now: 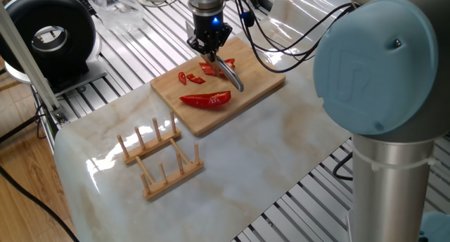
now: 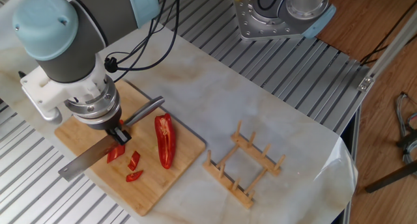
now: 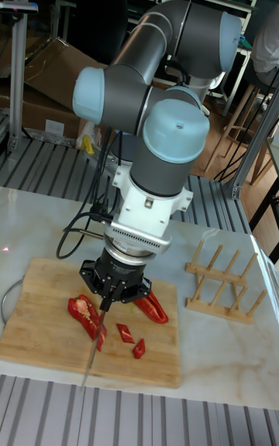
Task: Chop the chili peppers
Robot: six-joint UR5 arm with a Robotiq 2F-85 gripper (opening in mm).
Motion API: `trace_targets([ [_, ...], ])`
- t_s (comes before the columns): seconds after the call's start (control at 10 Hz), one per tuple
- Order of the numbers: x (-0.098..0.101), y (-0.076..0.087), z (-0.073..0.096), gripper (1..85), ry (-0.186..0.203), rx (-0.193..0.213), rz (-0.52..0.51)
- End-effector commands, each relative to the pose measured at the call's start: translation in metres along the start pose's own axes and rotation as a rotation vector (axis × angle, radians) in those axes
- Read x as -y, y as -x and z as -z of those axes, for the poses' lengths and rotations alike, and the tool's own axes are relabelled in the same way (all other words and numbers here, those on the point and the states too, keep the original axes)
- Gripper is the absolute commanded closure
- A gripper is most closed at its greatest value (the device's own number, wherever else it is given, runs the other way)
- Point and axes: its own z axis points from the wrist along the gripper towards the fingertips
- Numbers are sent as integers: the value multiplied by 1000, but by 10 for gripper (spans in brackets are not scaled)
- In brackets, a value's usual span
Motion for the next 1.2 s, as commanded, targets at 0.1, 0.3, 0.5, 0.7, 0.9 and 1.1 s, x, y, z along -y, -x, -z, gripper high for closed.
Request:
trace_targets([
  [0.1, 0, 0, 7, 843, -7, -1, -52],
  [0.3, 6, 0, 6, 843, -30, -1, -53],
  [0.5, 2, 1, 4, 843, -21, -1, -54],
  [0.7, -1, 3, 4, 843, -13, 1, -62],
  [0.9, -3, 4, 3, 843, -14, 1, -63],
  [1.1, -2, 7, -1, 843, -20, 1, -68],
])
